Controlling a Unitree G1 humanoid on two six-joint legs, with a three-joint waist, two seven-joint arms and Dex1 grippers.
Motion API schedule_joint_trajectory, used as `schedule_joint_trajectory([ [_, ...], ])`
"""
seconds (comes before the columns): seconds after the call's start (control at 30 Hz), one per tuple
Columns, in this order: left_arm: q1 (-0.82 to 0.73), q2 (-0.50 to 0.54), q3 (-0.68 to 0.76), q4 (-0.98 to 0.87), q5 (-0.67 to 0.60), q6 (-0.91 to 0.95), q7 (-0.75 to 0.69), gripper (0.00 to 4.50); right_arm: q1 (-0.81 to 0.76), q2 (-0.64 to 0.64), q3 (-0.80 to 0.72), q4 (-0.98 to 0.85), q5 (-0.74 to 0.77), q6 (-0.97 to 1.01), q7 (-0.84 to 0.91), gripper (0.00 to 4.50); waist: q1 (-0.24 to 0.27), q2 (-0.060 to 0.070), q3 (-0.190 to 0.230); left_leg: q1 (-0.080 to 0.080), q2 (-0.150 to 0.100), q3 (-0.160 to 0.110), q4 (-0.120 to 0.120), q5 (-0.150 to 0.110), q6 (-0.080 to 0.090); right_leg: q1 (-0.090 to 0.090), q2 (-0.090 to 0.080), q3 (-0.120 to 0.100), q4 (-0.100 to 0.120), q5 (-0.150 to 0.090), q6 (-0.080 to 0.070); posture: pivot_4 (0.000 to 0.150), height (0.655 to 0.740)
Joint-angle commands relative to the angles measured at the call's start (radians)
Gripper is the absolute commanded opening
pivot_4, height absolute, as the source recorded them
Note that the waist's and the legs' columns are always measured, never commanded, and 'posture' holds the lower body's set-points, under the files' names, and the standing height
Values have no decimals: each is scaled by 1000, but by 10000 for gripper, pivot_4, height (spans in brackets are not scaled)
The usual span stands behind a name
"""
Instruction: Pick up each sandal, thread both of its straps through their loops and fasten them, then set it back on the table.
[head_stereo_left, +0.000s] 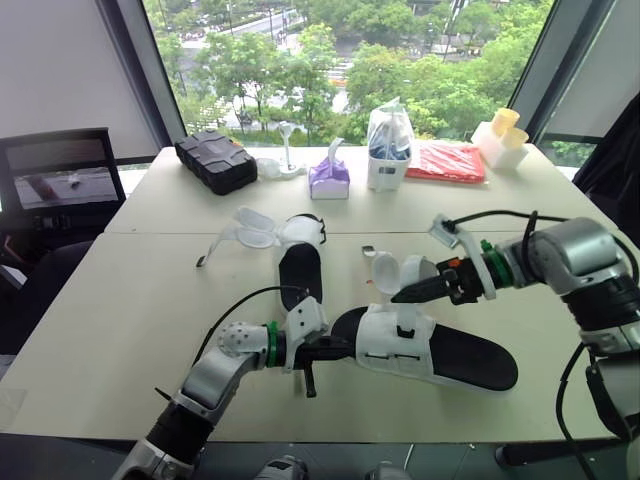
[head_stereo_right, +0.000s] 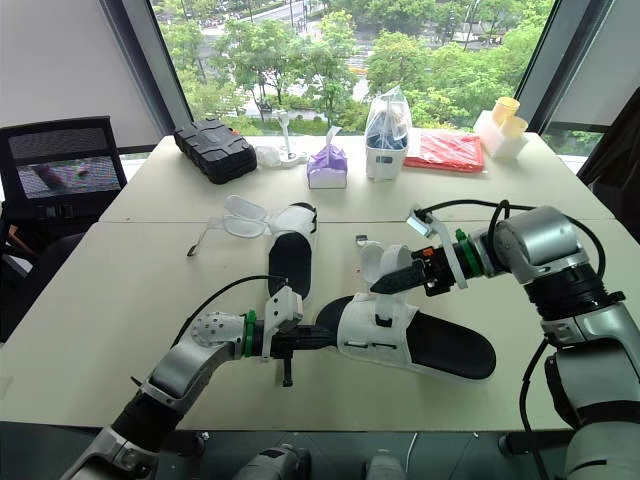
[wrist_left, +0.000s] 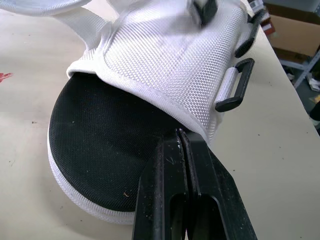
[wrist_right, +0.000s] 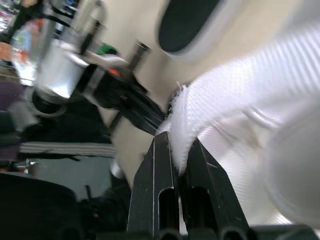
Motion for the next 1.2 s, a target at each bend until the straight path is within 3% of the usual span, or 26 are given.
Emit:
schedule_joint_trajectory([
  [0.03,12,4,-23,4,8,9,-4,0,7,-5,-47,-70,44,38,-21,412,0,0,0,0,0,0,0,0,0,0,0,0,0,0,0,1500,7400],
  [0.3,8,3,-26,10,9,4,-5,0,86,-23,-53,-126,78,55,-48,412,0,0,0,-1,0,0,1,0,0,0,0,0,0,0,0,1500,7400],
  [1.0,13,4,-30,8,11,1,-4,0,208,-67,20,-118,-43,-160,-50,412,1,0,0,-1,0,0,2,0,0,0,0,0,1,0,0,1500,7400],
  [1.2,15,4,-31,6,10,4,-3,0,205,-81,-2,-146,-22,-144,-30,412,2,0,0,-1,0,0,3,0,0,1,0,0,1,0,0,1500,7400],
])
